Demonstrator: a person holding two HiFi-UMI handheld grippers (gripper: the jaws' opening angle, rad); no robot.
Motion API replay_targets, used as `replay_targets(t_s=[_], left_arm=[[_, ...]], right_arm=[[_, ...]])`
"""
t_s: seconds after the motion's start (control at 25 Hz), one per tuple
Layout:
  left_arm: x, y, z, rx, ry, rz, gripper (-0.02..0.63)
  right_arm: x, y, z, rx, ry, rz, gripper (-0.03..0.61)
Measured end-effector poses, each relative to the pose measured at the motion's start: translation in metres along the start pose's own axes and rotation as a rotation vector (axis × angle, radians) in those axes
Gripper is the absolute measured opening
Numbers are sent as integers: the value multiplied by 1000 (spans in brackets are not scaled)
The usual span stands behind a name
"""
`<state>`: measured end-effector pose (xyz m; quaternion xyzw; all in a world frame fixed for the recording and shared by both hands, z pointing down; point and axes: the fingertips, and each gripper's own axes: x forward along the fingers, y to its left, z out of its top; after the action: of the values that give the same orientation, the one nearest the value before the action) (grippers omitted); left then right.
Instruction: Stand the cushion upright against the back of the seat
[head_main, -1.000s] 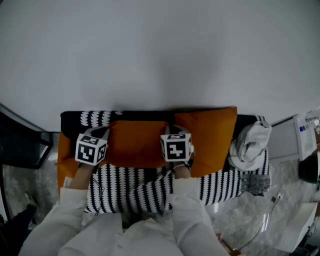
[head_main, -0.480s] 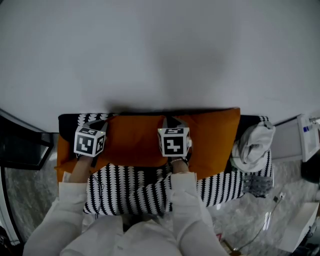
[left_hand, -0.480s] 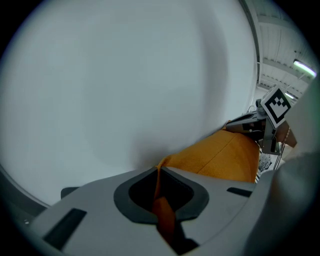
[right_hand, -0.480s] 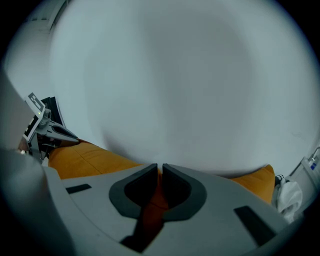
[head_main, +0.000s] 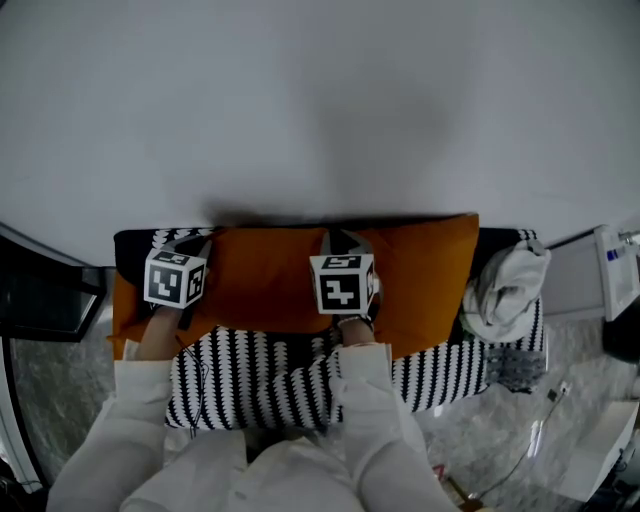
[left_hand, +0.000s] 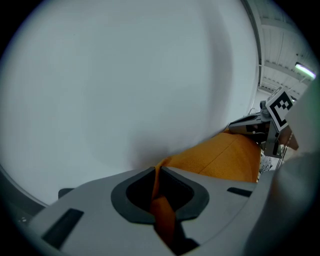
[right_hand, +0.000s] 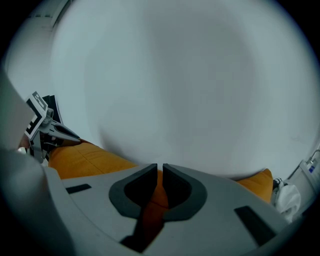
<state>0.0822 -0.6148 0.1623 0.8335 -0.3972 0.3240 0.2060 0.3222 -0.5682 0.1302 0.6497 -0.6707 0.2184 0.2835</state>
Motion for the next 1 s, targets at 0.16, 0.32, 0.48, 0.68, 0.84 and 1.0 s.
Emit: replay_targets(t_s=[0.16, 0.32, 0.48, 0.68, 0.84, 1.0], left_arm=[[-2, -3, -1, 34, 11, -9, 20], [-10, -1, -1, 80, -4, 2, 43], [-18, 2, 10, 140, -47, 11, 121], [-34, -2, 14, 152, -85, 23, 137], [-54, -10, 21, 168, -141, 43, 144], [-73, -25, 30, 166, -217, 47, 144]], right_arm=[[-9, 0, 4, -12, -13, 8, 20], [-22, 8, 4, -32, -15, 13, 20], [-32, 16, 0, -27, -15, 23, 20], [-49, 26, -4, -30, -29, 32, 20], [-67, 30, 1, -33, -56, 30, 20], [-86, 26, 1, -29, -91, 19, 20]])
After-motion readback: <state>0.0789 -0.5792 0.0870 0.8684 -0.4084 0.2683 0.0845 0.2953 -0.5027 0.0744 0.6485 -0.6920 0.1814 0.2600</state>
